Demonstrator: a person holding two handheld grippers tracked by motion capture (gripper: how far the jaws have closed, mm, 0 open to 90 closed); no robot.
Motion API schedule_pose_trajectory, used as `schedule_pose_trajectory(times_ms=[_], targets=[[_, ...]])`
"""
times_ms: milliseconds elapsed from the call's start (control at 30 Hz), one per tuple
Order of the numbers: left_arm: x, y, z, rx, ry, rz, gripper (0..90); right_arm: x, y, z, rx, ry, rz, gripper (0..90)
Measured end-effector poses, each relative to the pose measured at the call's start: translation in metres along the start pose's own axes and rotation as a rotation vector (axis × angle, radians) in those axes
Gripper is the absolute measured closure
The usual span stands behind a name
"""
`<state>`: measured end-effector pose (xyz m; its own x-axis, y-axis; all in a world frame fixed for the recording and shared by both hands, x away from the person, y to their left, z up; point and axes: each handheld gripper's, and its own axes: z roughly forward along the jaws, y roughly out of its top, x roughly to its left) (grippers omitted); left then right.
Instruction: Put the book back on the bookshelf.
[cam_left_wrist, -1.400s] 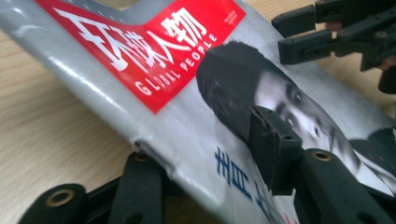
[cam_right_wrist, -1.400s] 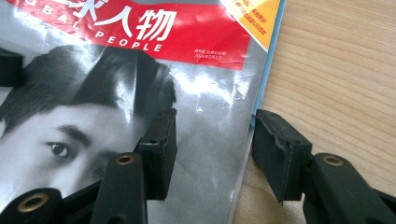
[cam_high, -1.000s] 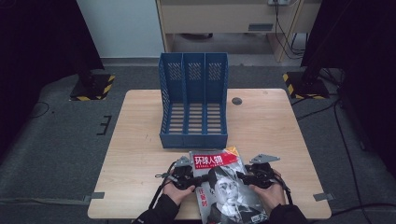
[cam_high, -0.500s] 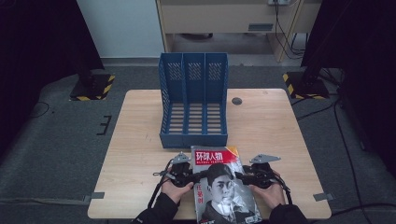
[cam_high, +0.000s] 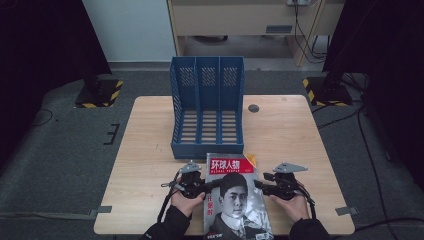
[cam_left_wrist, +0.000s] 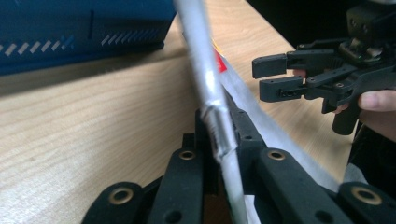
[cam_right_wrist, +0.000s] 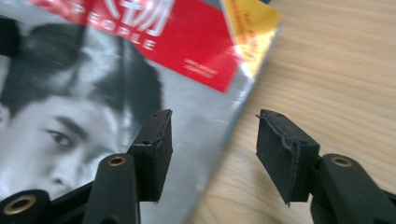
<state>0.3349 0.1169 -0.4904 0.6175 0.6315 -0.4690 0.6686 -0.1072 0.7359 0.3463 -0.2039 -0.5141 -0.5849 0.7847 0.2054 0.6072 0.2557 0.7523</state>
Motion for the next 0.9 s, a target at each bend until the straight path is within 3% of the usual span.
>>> schedule_pose_trajectory(times_ms=[233, 467, 600, 900], targets=[[-0.004, 0.013, -0.015, -0.039, -0.01, 0.013, 86.3, -0.014, -0.002, -0.007, 0.003, -0.108, 0.002, 35.2], [-0.01, 0.024, -0.027, -0.07, -0.032, 0.027, 86.4, -0.023, -0.005, -0.008, 0.065, -0.219, -0.029, 25.9], [-0.016, 0.032, -0.038, -0.102, -0.051, 0.041, 86.4, -0.025, -0.007, -0.005, 0.085, -0.24, -0.037, 19.1], [-0.028, 0.042, -0.049, -0.143, -0.088, 0.062, 86.4, -0.027, -0.011, 0.0, 0.142, -0.255, -0.047, 13.1]])
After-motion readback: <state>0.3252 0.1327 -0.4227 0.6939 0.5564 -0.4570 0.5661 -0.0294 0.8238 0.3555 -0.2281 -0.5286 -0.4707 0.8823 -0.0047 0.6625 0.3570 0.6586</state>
